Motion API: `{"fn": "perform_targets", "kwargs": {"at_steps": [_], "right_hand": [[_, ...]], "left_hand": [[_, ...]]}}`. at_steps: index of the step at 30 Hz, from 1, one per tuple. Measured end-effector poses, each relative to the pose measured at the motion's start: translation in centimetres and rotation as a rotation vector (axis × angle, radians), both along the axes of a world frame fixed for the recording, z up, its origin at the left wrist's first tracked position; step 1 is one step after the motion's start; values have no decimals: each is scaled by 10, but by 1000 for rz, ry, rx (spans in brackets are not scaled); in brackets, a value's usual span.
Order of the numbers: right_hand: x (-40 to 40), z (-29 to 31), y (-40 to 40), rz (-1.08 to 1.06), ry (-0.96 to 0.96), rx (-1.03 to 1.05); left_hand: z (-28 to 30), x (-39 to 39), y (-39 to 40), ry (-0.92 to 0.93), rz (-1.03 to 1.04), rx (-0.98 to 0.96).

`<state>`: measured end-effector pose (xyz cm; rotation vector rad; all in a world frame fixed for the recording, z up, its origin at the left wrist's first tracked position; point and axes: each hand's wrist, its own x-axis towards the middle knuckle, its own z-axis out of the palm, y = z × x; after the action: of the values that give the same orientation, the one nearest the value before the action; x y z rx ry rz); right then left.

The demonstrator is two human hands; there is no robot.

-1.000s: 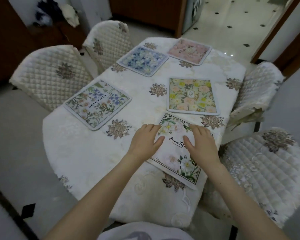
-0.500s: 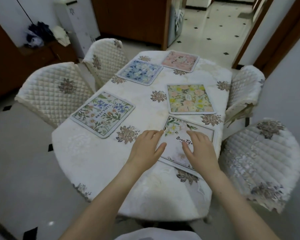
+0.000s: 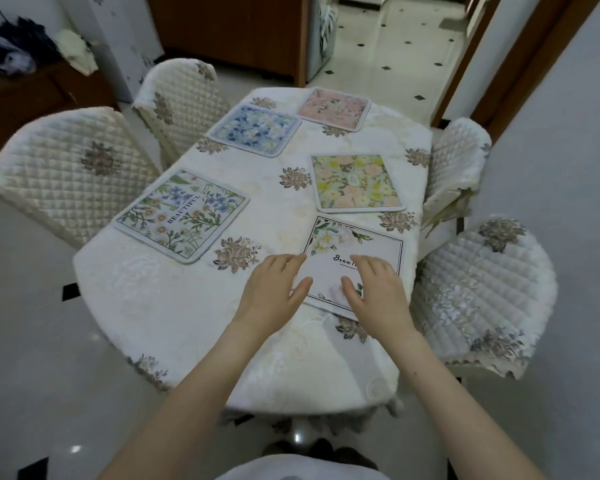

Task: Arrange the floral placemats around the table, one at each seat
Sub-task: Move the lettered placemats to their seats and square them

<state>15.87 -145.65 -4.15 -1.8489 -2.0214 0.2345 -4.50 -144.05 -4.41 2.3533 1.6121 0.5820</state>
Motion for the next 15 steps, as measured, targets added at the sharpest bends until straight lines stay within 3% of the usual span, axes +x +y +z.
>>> {"fn": "perform_targets", "kwargs": {"at_steps": [7,15], "right_hand": [[-32,2,40,172,-25,-4],[-123,-12,92,276,12,-11]], "left_hand": [[1,-26,0,29,174,-34],[-9,-118,39,37,266,-48]]}}
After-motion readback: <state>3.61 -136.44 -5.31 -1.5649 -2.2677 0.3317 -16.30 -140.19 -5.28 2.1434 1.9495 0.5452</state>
